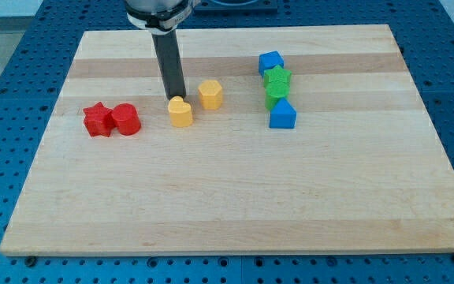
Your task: Move the yellow hexagon to the left of the green circle
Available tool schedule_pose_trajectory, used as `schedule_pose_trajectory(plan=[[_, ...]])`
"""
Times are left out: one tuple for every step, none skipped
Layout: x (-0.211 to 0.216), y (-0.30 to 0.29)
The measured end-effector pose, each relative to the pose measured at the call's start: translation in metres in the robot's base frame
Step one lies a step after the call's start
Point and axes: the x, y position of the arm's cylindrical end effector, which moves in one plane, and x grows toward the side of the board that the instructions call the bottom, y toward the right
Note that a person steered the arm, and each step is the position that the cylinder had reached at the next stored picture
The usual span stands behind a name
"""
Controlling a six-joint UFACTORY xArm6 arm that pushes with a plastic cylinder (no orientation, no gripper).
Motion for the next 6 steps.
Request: schedule_pose_trajectory(plan=[[0.003,0.004],[0.003,0.022],[0.002,0.039],[0.000,0.053],[0.000,0.064],[0.000,0.068]])
